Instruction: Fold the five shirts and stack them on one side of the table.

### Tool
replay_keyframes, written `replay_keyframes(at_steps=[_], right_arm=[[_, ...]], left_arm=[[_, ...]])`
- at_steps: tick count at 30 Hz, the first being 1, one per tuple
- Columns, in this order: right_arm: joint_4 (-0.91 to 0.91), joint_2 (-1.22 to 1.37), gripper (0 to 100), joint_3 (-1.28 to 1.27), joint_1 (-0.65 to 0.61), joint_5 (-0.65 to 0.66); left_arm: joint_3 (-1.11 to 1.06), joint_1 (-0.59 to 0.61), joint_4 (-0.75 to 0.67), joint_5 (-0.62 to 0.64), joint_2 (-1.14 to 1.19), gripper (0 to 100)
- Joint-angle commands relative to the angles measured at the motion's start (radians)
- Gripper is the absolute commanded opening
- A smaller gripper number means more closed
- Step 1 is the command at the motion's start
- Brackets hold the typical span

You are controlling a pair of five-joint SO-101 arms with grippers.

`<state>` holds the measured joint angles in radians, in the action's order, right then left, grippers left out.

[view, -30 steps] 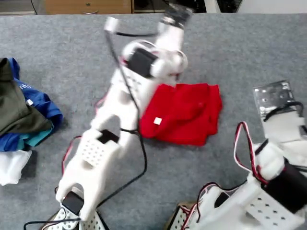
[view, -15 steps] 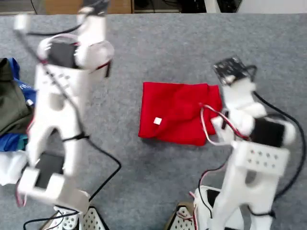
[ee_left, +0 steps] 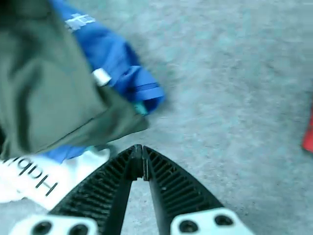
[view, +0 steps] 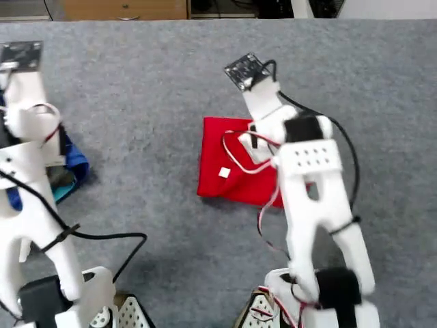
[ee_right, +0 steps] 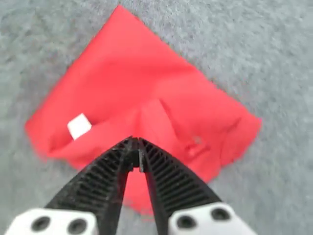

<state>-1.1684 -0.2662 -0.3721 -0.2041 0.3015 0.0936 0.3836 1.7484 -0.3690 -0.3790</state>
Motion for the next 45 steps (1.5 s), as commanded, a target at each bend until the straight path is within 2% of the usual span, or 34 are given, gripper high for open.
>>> replay_keyframes(at_steps=[1, 5, 10, 22, 28, 32, 36, 41, 45], right_arm=[[0.106, 0.099, 0.5, 0.008, -0.016, 0.0], [0.183, 0.216, 0.4, 0.008, -0.035, 0.0], [0.19, 0.32, 0.3, 0.005, -0.002, 0.005], [-0.153, 0.344, 0.3, 0.042, 0.246, 0.245], [-0.428, 0.344, 0.3, 0.153, 0.32, 0.331], [-0.555, 0.308, 0.3, 0.326, 0.292, 0.327], [-0.562, 0.249, 0.3, 0.456, 0.2, 0.267], [-0.417, 0.294, 0.3, 0.444, 0.073, 0.175], [-0.273, 0.4, 0.3, 0.395, 0.031, 0.109]], left_arm=[[-0.002, 0.077, 0.009, -0.011, -0.03, 2], [-0.002, 0.095, 0.009, -0.008, -0.03, 2], [0.002, 0.091, 0.009, -0.005, -0.031, 2], [-0.002, 0.087, 0.009, -0.003, -0.028, 2], [-0.002, 0.087, 0.009, -0.003, -0.028, 2], [-0.002, 0.087, 0.009, -0.003, -0.028, 2], [-0.002, 0.087, 0.009, -0.003, -0.028, 2], [-0.002, 0.087, 0.009, -0.003, -0.028, 2], [-0.002, 0.087, 0.009, -0.003, -0.031, 2]])
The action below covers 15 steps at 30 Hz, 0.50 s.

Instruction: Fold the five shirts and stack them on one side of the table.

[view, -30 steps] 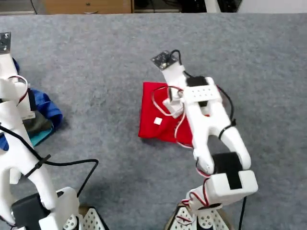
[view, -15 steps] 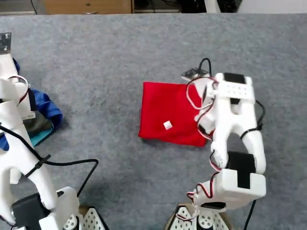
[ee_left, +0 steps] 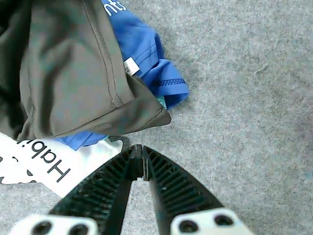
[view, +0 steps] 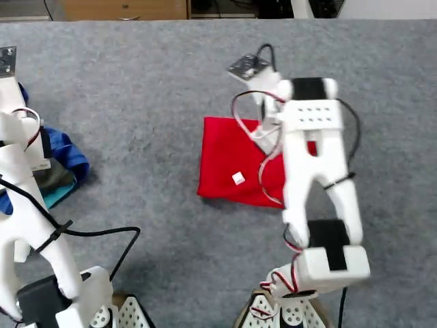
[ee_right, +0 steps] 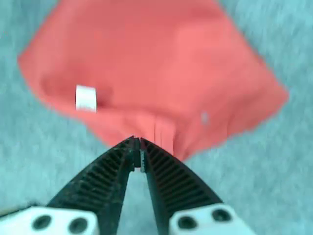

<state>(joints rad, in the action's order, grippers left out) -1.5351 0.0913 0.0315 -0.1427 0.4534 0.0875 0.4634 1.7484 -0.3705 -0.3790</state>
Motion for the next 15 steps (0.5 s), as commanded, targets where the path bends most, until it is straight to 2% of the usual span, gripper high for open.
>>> replay_keyframes(at_steps=[1, 5, 12, 15], right_arm=[[0.117, 0.074, 0.3, -0.019, -0.03, -0.051], [0.12, 0.203, 0.3, -0.05, -0.013, -0.048], [-0.084, 0.252, 0.2, -0.056, 0.091, -0.038], [-0.183, 0.245, 0.2, -0.059, 0.137, 0.012]], left_arm=[[0.005, 0.009, 0.009, -0.002, -0.033, 2], [0.005, 0.009, 0.009, -0.002, -0.036, 2], [0.005, 0.009, 0.009, -0.002, -0.033, 2], [0.005, 0.009, 0.009, -0.002, -0.03, 2]])
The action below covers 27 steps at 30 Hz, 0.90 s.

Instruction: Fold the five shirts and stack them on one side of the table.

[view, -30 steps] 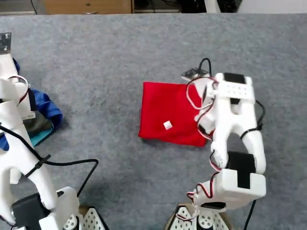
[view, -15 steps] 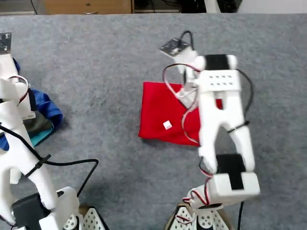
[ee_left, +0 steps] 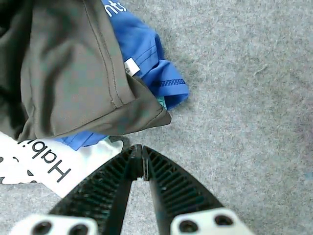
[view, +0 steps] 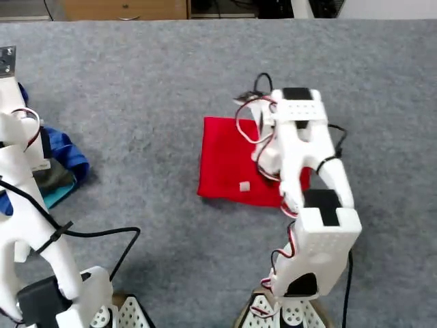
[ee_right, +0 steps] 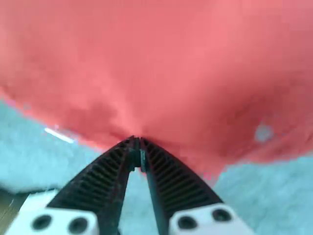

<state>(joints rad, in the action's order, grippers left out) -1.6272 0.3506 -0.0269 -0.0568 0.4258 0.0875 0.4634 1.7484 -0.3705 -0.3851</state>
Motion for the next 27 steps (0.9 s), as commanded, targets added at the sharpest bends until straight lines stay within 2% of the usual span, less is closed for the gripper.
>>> replay_keyframes(at_steps=[1, 9, 13, 19, 24, 27], right_arm=[[-0.12, -0.015, 0.2, -0.001, 0.065, 0.058], [-0.147, -0.002, 0.2, 0.005, 0.116, 0.109], [-0.135, -0.104, 0.2, 0.042, 0.117, 0.101], [0.091, -0.208, 0.8, 0.05, 0.113, -0.021], [0.133, -0.131, 16.2, 0.058, 0.097, -0.115], [0.18, -0.071, 18.5, 0.073, 0.101, -0.186]], left_arm=[[0.005, 0.009, 0.009, -0.002, -0.024, 2], [0.005, 0.009, 0.009, -0.002, -0.022, 2], [0.005, 0.009, 0.009, -0.002, -0.022, 2], [0.005, 0.009, 0.009, -0.002, -0.022, 2], [0.005, 0.009, 0.009, -0.002, -0.022, 2], [0.005, 0.009, 0.009, -0.002, -0.022, 2]])
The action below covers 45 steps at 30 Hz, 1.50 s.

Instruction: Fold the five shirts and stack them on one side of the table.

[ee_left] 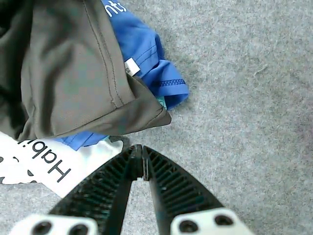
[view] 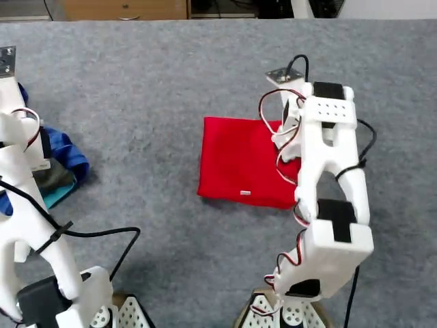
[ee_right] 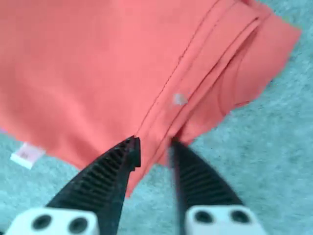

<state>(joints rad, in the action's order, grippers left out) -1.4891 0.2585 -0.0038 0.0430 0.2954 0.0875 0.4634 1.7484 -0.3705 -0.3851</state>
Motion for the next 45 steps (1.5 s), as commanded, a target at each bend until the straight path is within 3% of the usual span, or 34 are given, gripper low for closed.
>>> replay_keyframes(at_steps=[1, 10, 17, 31, 39, 45], right_arm=[[0.057, 0.036, 18.5, 0.051, 0.001, -0.06], [0.061, 0.157, 18.2, 0.128, -0.012, -0.068], [0.061, 0.16, 6.2, 0.128, -0.067, -0.068], [-0.097, 0.16, 6.9, 0.278, -0.044, -0.068], [-0.1, 0.165, 16.0, 0.311, 0.051, -0.058], [-0.184, 0.162, 15.9, 0.337, -0.012, -0.066]], left_arm=[[0.005, 0.009, 0.009, -0.002, -0.022, 2], [0.003, 0.009, 0.009, -0.002, -0.022, 2], [0.003, 0.009, 0.009, -0.002, -0.022, 2], [-0.04, 0.009, 0.009, -0.002, -0.031, 2], [-0.037, 0.009, 0.009, -0.003, -0.031, 2], [-0.041, 0.009, 0.009, -0.003, -0.031, 2]])
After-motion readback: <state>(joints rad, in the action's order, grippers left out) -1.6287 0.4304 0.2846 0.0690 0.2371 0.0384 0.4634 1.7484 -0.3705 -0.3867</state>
